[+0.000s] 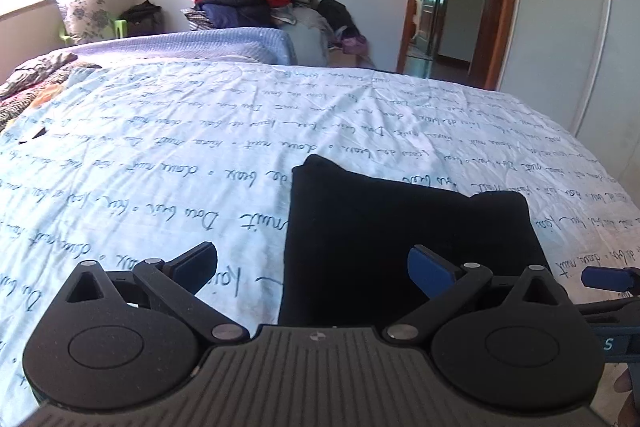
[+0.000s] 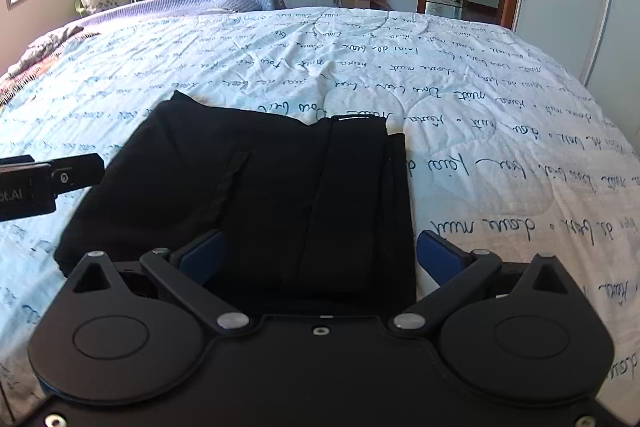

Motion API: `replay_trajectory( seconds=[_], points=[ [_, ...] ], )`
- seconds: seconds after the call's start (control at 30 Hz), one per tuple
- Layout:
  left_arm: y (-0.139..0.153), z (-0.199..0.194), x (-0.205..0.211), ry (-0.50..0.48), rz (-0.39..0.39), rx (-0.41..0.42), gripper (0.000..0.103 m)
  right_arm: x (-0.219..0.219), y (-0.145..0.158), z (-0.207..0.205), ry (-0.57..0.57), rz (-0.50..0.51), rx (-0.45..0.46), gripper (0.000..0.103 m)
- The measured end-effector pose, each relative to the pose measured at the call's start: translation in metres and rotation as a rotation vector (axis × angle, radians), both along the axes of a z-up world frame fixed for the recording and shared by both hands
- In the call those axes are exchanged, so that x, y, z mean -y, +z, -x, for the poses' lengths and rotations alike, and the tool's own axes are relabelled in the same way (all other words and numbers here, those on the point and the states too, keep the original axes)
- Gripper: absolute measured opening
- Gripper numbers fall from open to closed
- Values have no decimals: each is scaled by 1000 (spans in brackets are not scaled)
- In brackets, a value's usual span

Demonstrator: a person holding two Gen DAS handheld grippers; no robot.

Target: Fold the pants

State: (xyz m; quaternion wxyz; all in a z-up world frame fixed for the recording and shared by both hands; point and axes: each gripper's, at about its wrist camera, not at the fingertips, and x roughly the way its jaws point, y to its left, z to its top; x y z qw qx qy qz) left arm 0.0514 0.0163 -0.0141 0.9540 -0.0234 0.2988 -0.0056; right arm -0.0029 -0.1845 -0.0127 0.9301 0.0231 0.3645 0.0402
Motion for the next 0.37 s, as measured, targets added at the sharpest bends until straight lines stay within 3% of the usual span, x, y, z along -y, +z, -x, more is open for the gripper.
replay_trajectory(
  seconds=[0.17, 0.37],
  points=[
    [6, 16, 2, -8, -13, 54, 100, 5, 1, 4, -9, -34, -9, 103],
    [4, 17, 8, -14, -45, 24, 102, 7, 0, 5, -14, -46, -27, 103]
  ],
)
